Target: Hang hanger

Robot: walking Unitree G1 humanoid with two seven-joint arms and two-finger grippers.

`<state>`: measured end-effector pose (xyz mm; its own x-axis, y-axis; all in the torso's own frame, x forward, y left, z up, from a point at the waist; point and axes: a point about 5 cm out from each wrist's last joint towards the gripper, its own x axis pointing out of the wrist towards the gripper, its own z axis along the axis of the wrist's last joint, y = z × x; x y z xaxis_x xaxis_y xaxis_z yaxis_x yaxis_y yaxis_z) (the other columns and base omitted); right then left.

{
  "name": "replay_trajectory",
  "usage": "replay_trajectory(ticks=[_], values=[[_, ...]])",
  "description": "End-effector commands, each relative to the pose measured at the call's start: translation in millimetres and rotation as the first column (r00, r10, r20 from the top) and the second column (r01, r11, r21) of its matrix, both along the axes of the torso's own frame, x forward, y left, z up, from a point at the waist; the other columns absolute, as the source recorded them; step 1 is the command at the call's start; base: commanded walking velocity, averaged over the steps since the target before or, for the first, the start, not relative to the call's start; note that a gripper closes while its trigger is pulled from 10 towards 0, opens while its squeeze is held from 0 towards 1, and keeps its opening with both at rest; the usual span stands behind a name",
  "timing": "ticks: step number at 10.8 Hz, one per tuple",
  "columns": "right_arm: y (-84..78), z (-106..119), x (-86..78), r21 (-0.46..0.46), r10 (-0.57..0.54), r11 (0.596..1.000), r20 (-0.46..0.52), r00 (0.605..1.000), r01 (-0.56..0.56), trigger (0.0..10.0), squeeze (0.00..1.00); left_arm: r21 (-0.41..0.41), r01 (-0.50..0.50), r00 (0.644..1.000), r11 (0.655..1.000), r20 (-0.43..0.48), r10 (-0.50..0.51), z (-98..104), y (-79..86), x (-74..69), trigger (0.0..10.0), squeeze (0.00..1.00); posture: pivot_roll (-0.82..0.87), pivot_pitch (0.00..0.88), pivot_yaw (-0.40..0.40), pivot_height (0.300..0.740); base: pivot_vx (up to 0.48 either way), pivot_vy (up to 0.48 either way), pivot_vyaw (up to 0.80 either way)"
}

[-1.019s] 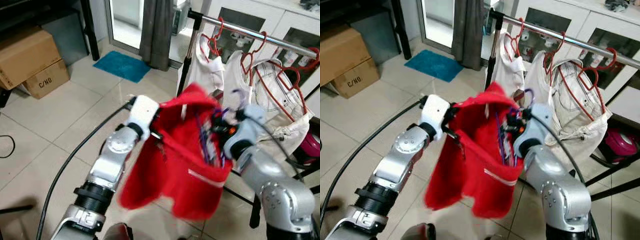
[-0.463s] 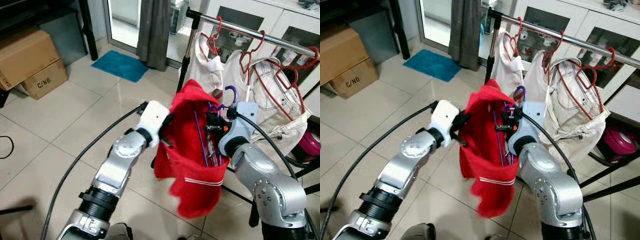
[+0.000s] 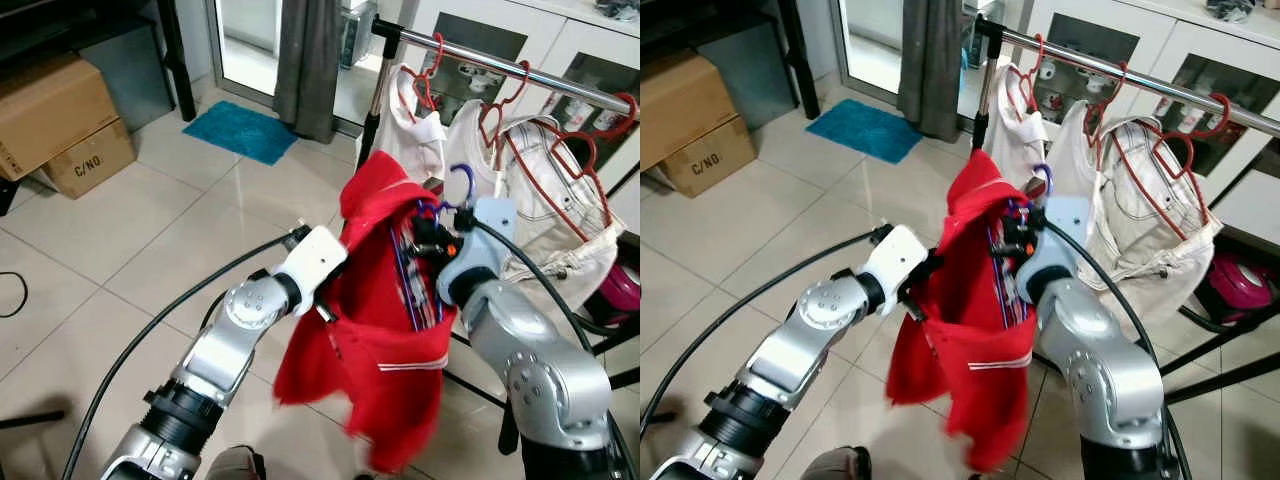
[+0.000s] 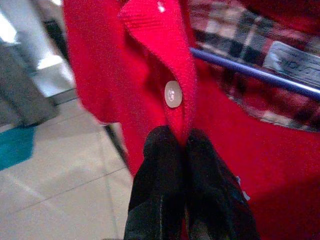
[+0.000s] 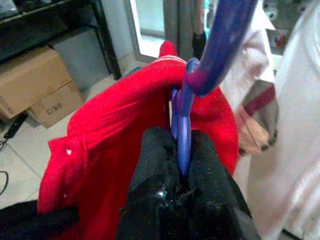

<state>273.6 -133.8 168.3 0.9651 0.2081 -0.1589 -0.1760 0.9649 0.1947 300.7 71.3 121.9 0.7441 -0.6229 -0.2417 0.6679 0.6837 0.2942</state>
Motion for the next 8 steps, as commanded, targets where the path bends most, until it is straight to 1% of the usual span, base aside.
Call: replay_trajectory(ticks=[1, 2, 3, 4, 5, 7, 8], values=[[-5.2, 8, 1.9, -0.001, -0.02, 1.0, 0.05, 0.999, 0.02, 10.0, 0.0, -0.033, -0.049, 0.998, 0.998, 0.036, 0.05, 12, 4.3, 5.6, 10.0, 0.0, 0.02, 0.084, -0.086, 0.74, 0.0, 0.0, 0.0], [-3.8, 7, 1.1, 0.034, -0.015, 0.999, 0.041, 0.999, 0.014, 10.0, 0.0, -0.061, -0.091, 0.992, 0.994, 0.078, 0.096, 22, 12.2, 10.1, 10.0, 1.0, 0.02, 0.083, -0.085, 0.74, 0.0, 0.0, 0.0], [-1.6, 8, 0.1, 0.095, -0.008, 0.995, 0.041, 0.999, 0.004, 10.0, 0.0, -0.097, -0.107, 0.989, 0.99, 0.093, 0.116, 29, 17.3, 11.5, 10.0, 1.0, 0.02, 0.08, -0.081, 0.74, 0.0, 0.0, 0.0], [0.5, 9, -0.5, 0.145, -0.008, 0.989, 0.045, 0.999, 0.002, 10.0, 0.0, -0.133, -0.079, 0.991, 0.988, 0.092, 0.092, 35, 20.4, 7.5, 10.0, 1.0, 0.02, 0.079, -0.081, 0.74, 0.0, 0.0, 0.0], [0.5, 8, -0.6, 0.122, -0.009, 0.993, 0.033, 0.999, 0.005, 10.0, 0.0, -0.124, 0.03, 0.998, 0.992, 0.06, -0.022, 32, 17.8, -5.8, 10.0, 1.0, 0.02, 0.079, -0.083, 0.74, 0.0, 0.0, 0.0], [0.1, 7, 1.7, 0.06, -0.01, 0.998, 0.036, 0.999, 0.008, 10.0, 0.0, -0.114, 0.133, 0.991, 0.985, 0.0, -0.134, 24, 19.0, -25.6, 10.0, 1.0, 0.03, 0.082, -0.094, 0.74, 0.0, 0.0, 0.0], [-0.2, 8, 3.7, 0.051, -0.011, 0.999, 0.043, 0.999, 0.009, 10.0, 0.0, -0.152, 0.166, 0.986, 0.974, 0.001, -0.168, 28, 17.0, -28.7, 10.0, 1.0, 0.03, 0.082, -0.095, 0.74, 0.0, 0.0, 0.0]])
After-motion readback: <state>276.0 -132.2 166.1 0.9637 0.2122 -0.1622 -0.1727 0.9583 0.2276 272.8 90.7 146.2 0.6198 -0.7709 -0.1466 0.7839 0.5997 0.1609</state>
